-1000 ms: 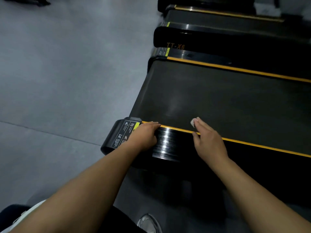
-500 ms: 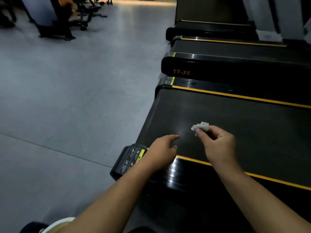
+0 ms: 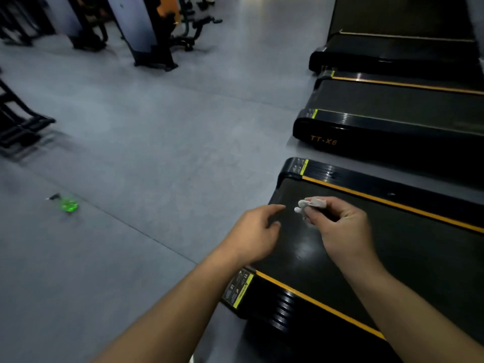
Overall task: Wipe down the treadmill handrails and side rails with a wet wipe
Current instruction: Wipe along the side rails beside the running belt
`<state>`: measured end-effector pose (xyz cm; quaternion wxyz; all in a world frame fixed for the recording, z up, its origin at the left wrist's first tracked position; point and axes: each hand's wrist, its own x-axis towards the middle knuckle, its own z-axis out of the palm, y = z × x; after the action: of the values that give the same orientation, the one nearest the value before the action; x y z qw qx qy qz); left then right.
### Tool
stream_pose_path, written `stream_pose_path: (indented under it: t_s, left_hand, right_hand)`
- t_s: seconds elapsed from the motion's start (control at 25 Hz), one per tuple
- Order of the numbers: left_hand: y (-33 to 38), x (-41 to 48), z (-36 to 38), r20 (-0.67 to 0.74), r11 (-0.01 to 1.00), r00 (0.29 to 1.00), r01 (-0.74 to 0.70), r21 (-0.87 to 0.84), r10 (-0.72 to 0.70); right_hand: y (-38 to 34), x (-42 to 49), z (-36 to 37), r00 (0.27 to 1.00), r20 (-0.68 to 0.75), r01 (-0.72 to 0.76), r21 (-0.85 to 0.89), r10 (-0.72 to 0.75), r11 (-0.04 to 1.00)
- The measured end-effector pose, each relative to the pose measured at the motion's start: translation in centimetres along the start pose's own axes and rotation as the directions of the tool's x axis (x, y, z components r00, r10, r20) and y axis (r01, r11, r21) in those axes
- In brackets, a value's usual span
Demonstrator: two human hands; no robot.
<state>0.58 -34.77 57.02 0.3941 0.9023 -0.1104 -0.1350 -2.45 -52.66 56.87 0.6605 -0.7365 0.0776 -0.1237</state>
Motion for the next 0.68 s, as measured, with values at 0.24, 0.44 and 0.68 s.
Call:
stream_pose_path:
  t_s: [0.24, 0.44, 0.68]
  left_hand:
    - [11.5, -3.8, -13.7, -0.036, 0.998, 0.998, 0.049, 0.028, -0.048]
    - [13.4, -3.0, -21.1, -0.095, 0.998, 0.994, 0.059, 0.016, -0.057]
    - [7.6, 7.4, -30.4, -0.112, 0.999, 0.994, 0.009, 0.035, -0.005]
  right_hand:
    - [-17.4, 1.9, 0.3, 0.989, 0.145, 0.016, -0.016, -0.014, 1.000]
    - [-24.3, 5.4, 3.4, 0.974, 0.224, 0.039, -0.104, -0.015, 0.994]
    - [-24.4, 16.5, 14.5, 0.989, 0.147, 0.041, -0.133, -0.021, 0.990]
